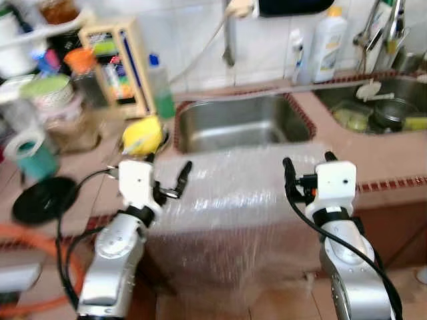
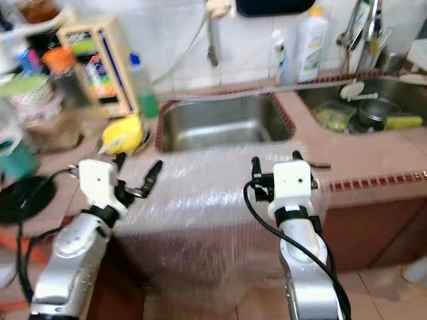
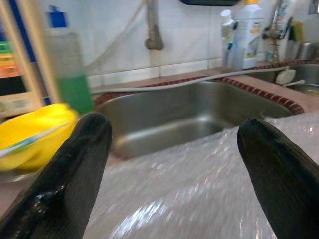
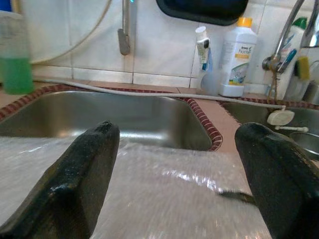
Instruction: Kitchen organization
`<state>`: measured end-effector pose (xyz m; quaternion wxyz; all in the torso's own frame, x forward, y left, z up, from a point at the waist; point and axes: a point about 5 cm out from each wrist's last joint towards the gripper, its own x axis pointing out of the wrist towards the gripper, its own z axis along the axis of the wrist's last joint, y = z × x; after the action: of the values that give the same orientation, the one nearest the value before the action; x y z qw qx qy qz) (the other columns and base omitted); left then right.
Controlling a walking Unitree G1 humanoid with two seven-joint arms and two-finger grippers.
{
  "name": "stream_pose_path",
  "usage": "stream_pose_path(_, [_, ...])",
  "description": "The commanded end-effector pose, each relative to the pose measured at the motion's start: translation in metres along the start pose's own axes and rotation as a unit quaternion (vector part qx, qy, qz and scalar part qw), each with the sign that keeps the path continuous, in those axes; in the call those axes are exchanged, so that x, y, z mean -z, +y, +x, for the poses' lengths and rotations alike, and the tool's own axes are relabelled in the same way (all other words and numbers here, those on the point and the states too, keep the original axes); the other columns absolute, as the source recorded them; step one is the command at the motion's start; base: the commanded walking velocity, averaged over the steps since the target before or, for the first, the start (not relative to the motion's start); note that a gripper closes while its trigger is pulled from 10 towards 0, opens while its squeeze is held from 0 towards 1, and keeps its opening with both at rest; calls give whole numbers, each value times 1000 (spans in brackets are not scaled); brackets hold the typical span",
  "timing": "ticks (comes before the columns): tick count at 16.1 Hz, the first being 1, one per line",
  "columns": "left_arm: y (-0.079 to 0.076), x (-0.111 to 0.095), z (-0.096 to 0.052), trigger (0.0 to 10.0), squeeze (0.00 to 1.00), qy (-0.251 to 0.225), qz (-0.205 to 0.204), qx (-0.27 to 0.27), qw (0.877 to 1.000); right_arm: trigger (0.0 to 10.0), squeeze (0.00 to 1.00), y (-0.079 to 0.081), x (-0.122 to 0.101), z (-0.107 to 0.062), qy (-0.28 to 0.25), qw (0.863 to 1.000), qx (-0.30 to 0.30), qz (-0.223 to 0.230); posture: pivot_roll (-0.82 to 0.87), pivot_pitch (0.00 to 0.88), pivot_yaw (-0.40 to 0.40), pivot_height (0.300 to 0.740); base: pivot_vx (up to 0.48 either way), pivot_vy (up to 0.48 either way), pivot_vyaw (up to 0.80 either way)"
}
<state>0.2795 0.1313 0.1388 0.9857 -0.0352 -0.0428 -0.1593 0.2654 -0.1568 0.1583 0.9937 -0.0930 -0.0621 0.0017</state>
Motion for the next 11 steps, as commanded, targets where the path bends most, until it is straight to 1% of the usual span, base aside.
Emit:
stream_pose_path(1, [2,-3,1,10000,0,-2,4,-7,1000,10000,0,-3,-1,0,-2,1000,5,-2,-49,0,111,740,0,0,0])
stream_pose_path(5, [1,-2,-1,10000,0,-1,-1,-12,1000,10000,0,-3,0,-1,1,1000,3,-2,-50,0,108,740,0,0,0])
stream_pose_path(11, [1,-1,-1,10000,0,1,-4,-14,1000,10000,0,-5,-1,-1,1,1000,3,-4,-52,0,106,740,0,-469,0])
